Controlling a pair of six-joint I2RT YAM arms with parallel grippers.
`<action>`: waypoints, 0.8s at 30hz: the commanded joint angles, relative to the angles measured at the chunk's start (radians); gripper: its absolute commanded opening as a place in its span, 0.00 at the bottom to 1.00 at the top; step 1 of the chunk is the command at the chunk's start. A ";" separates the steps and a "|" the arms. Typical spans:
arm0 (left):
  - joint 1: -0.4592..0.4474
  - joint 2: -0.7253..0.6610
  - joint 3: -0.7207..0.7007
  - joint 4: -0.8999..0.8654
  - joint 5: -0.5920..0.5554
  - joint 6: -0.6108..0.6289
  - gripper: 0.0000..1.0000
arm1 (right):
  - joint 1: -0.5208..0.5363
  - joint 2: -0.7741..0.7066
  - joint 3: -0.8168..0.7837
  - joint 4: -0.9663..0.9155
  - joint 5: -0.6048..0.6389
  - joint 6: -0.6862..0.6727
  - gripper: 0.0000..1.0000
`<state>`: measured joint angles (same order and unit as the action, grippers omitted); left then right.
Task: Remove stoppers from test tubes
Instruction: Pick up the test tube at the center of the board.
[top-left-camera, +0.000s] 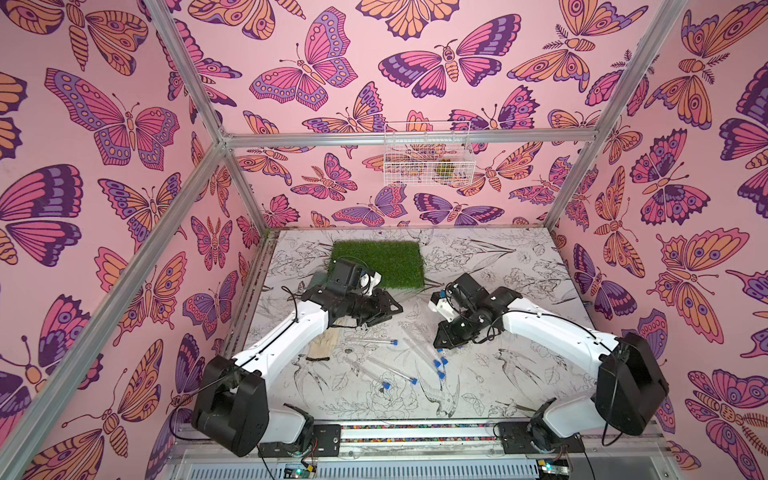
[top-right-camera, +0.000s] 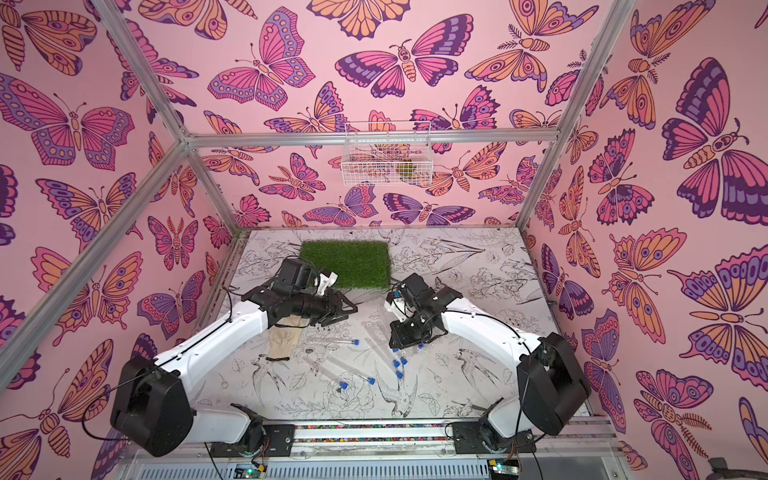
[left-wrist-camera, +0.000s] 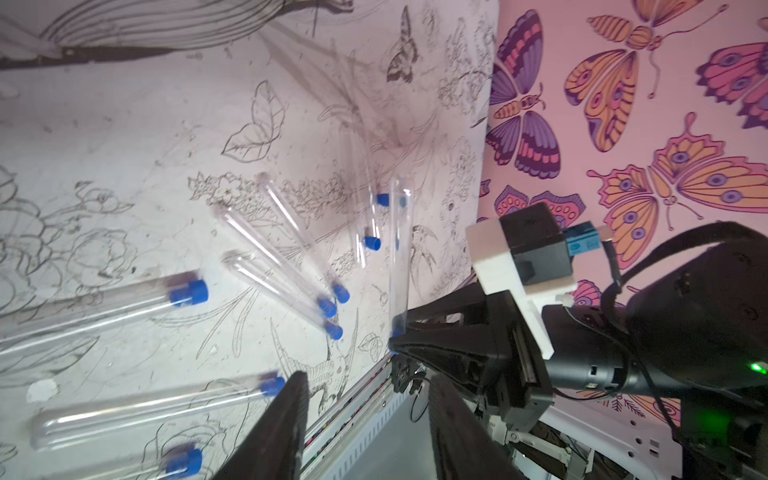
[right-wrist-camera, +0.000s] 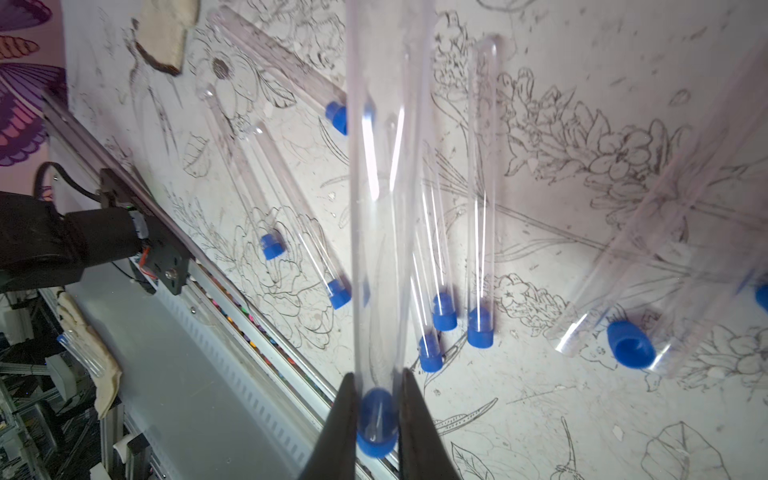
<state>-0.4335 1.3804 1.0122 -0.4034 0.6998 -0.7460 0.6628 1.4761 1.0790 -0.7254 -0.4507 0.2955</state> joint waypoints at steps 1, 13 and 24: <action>0.007 -0.006 -0.023 0.139 0.088 -0.032 0.52 | -0.007 -0.031 0.061 -0.026 -0.071 0.001 0.16; -0.010 0.052 0.025 0.244 0.185 -0.064 0.55 | -0.011 -0.011 0.131 -0.023 -0.207 -0.009 0.16; -0.067 0.095 0.033 0.240 0.174 -0.033 0.50 | -0.010 -0.014 0.139 0.008 -0.254 0.005 0.16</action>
<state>-0.4919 1.4574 1.0245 -0.1741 0.8658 -0.8036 0.6559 1.4551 1.1851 -0.7208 -0.6765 0.2920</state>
